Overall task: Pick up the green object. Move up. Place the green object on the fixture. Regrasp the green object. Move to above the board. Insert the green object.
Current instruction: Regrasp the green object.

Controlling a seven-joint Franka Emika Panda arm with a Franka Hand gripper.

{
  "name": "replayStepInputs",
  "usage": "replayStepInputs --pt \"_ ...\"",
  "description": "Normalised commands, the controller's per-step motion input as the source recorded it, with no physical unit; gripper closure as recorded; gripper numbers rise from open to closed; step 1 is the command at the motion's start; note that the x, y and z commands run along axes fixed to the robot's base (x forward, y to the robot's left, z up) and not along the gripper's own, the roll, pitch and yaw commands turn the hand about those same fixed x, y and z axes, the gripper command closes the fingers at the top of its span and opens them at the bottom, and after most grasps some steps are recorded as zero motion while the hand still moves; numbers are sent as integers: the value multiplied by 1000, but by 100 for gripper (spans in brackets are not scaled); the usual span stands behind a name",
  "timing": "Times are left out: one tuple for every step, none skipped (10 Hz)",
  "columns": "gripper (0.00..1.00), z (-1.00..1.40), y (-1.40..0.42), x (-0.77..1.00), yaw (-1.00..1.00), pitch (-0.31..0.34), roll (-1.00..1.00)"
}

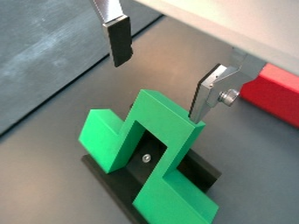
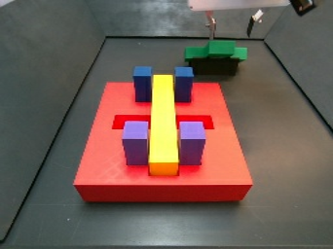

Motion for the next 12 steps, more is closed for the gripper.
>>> replayStepInputs --pt "0 6 -151 -17 143 -9 1000" --pt "0 6 -154 0 120 -20 1000" --pt "0 3 -154 0 111 -14 1000" --pt "0 3 -154 0 109 -3 1000" --pt "0 0 -154 -26 114 0 1000" --pt "0 0 -131 -71 151 0 1000" --pt "0 -91 -109 0 146 0 1000" --pt "0 -254 -17 74 97 0 1000" --pt "0 -357 0 83 94 0 946" --pt "0 -474 0 0 123 0 829" --pt "0 -480 0 0 134 0 560" --pt "0 -429 0 146 157 31 514"
